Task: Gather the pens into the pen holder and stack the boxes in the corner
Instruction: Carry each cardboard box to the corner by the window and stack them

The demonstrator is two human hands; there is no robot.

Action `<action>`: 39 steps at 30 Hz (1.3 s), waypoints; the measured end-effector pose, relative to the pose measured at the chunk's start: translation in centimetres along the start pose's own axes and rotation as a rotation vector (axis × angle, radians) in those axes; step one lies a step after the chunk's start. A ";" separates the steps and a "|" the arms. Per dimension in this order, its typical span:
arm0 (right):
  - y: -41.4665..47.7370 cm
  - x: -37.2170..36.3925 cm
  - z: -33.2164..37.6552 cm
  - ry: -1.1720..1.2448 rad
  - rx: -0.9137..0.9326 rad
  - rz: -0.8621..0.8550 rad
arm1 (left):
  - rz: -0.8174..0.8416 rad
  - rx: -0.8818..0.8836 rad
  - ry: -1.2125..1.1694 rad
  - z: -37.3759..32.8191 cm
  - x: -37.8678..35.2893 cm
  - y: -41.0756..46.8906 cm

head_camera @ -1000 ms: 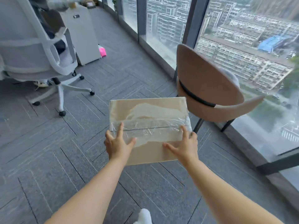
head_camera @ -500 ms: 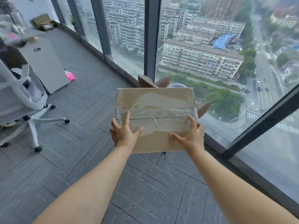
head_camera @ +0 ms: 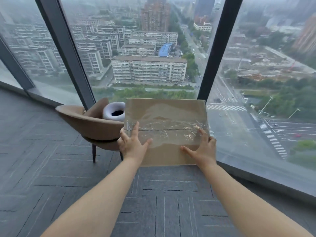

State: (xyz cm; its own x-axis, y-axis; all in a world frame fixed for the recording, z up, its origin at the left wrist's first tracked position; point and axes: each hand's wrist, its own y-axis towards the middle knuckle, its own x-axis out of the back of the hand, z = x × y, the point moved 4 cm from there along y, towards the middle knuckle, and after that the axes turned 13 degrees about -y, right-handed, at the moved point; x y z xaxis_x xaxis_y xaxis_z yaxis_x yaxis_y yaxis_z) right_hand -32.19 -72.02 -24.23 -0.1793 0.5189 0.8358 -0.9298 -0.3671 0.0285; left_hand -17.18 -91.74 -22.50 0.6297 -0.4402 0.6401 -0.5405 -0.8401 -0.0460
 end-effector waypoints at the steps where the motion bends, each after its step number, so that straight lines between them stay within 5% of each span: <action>1: 0.9 1.5 -2.3 -0.007 -0.022 -0.009 | 0.024 -0.010 0.005 -1.9 -2.2 -0.4; 10: 6.1 15.6 -23.5 -0.055 -0.244 -0.131 | 0.260 -0.142 0.017 -18.4 -22.7 -6.0; 20: 1.4 27.9 -43.2 -0.041 -0.632 -0.374 | 0.620 -0.401 0.016 -33.7 -41.8 -15.6; 39: -7.9 40.6 -59.3 -0.118 -1.287 -0.839 | 1.209 -0.877 0.044 -53.4 -64.9 -32.8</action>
State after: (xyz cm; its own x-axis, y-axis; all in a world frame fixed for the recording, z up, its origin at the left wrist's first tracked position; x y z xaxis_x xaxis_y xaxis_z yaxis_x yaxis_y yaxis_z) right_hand -51.20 -2.26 -23.10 0.4879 0.1439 0.8610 -0.3971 0.9149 0.0721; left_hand -70.09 -18.67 -21.59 -0.4399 -0.6898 0.5750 -0.8741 0.4758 -0.0978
